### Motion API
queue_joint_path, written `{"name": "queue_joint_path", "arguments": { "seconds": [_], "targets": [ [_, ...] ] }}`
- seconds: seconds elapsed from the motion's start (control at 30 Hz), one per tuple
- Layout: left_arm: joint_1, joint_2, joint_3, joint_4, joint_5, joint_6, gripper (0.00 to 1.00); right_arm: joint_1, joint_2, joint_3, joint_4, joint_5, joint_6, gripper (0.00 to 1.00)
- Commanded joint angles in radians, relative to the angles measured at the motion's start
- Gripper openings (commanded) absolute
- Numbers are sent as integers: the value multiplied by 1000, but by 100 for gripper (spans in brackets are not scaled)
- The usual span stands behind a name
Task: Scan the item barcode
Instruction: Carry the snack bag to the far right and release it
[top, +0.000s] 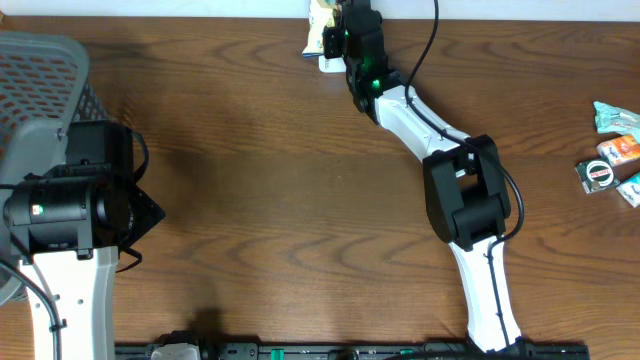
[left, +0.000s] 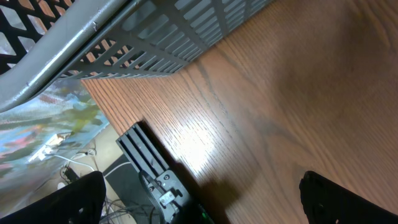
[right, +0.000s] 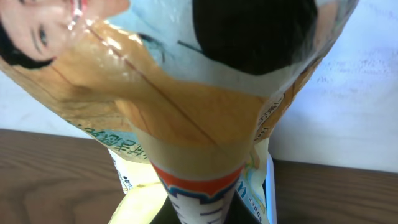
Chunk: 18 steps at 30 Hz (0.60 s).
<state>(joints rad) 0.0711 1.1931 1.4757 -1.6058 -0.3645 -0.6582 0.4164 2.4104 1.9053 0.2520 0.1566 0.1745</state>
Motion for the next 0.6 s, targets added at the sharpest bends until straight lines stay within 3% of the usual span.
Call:
{"name": "queue_joint_path", "arguments": {
  "seconds": [0.0, 0.3, 0.57],
  "targets": [
    [4, -4, 1, -5, -3, -13, 98, -6, -33, 19, 45, 17, -4, 1],
    [4, -4, 1, -5, -3, -13, 98, -59, -122, 19, -12, 35, -4, 1],
    [4, -4, 1, -5, -3, -13, 98, -231, -280, 19, -414, 142, 6, 1]
  ]
}}
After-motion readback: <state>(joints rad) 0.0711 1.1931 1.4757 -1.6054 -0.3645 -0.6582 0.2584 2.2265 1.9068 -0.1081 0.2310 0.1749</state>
